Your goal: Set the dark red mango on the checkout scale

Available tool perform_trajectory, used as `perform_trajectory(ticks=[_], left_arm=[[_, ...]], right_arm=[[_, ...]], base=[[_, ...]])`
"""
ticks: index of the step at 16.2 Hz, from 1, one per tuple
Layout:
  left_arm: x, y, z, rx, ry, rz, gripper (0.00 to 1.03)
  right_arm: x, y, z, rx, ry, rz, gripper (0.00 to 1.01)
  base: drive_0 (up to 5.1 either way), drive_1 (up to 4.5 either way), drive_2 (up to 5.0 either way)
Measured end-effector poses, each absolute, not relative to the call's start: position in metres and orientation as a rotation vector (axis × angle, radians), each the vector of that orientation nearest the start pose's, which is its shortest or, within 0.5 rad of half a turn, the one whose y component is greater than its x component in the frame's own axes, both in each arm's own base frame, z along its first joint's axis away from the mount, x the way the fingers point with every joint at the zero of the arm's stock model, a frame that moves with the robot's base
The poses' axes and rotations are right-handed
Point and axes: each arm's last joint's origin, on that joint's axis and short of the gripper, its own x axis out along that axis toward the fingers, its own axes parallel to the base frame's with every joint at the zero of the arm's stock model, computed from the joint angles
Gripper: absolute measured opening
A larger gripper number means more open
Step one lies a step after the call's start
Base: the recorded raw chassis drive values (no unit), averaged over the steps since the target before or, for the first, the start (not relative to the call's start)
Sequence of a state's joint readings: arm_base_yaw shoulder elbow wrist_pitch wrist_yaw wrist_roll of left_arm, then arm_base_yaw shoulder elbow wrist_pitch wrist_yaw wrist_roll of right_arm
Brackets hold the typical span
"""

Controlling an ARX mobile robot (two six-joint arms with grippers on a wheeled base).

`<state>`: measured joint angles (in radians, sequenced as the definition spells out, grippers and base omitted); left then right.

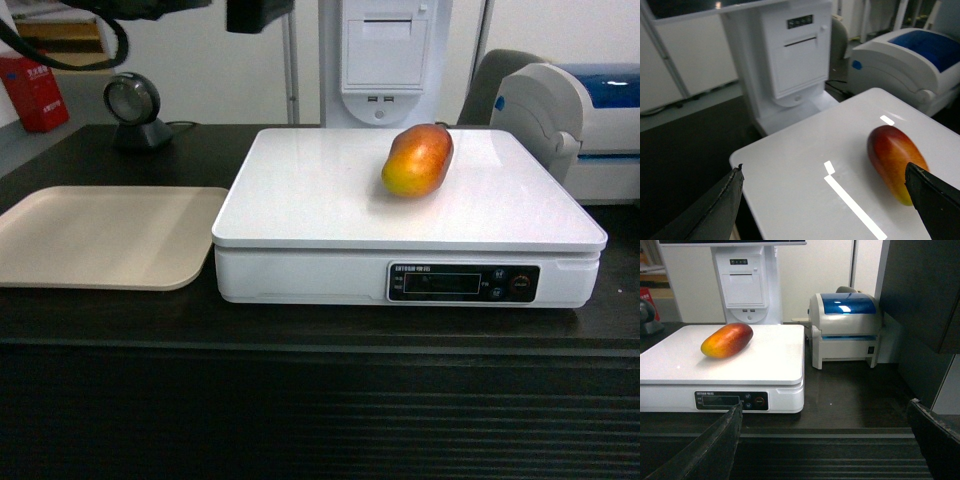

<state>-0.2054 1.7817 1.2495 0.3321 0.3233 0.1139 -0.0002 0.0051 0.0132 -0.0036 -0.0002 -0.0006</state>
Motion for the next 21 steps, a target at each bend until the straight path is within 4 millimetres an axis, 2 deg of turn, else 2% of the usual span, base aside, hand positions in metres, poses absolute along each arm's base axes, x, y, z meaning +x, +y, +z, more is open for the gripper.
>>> perform_trajectory(ticks=[2, 6, 9, 13, 14, 19, 21], left_arm=[[0.397, -0.085, 0.272, 0.098, 0.161, -0.517, 0.98], [0.375, -0.008, 0.274, 0.084, 0.135, -0.346, 0.98], [0.358, 0.031, 0.27, 0.069, 0.137, -0.247, 0.98], [0.321, 0.082, 0.275, 0.065, 0.11, -0.092, 0.98], [0.314, 0.092, 0.271, 0.059, 0.122, -0.058, 0.98], [0.298, 0.11, 0.26, 0.037, 0.146, 0.008, 0.98], [0.282, 0.122, 0.25, 0.007, 0.171, 0.062, 0.98]], right_arm=[[0.097, 0.0, 0.167, -0.001, -0.004, 0.0, 0.98], [0.097, 0.0, 0.167, -0.001, -0.004, 0.0, 0.98], [0.097, 0.0, 0.167, -0.001, -0.004, 0.0, 0.98], [0.097, 0.0, 0.167, -0.001, -0.004, 0.0, 0.98], [0.097, 0.0, 0.167, -0.001, -0.004, 0.0, 0.98], [0.097, 0.0, 0.167, -0.001, -0.005, 0.0, 0.98], [0.097, 0.0, 0.167, -0.001, -0.004, 0.0, 0.98]], base=[[0.0, 0.0, 0.0], [0.0, 0.0, 0.0], [0.0, 0.0, 0.0], [0.0, 0.0, 0.0], [0.0, 0.0, 0.0], [0.0, 0.0, 0.0], [0.0, 0.0, 0.0]])
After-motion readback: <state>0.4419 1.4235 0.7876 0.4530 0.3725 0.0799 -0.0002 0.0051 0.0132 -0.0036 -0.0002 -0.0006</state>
